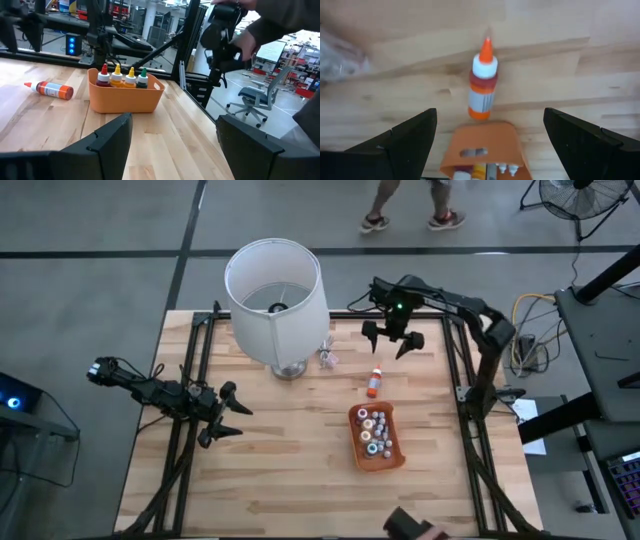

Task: Pick & Place food coloring
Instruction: Put the big food coloring bottle into the orange bin

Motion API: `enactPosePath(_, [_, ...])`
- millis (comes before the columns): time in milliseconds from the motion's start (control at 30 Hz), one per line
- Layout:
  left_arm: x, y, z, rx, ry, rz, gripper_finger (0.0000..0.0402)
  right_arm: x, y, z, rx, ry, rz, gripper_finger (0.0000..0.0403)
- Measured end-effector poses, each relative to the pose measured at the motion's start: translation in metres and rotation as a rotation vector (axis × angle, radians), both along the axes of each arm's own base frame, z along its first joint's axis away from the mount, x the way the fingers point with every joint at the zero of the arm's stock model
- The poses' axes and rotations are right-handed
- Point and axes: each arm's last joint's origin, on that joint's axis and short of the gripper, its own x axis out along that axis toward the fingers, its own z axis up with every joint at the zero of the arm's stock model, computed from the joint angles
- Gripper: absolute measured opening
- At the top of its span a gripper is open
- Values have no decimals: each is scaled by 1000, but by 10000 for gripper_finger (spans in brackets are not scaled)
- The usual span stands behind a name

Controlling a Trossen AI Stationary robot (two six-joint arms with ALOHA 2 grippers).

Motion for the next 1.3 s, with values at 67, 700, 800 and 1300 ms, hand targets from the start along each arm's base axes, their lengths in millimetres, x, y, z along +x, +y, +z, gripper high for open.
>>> enactPosePath(67, [0,0,0,0,0,0,258,3,-5,-8,22,18,-3,359])
enactPosePath(700, [0,0,0,0,0,0,259,13,-14,-58,321,-33,-8,359])
enactPosePath(800, [0,0,0,0,0,0,259,11,-16,-66,367,-15,-13,359])
enactPosePath(1300, [0,0,0,0,0,0,258,5,-32,-87,337,38,-4,359])
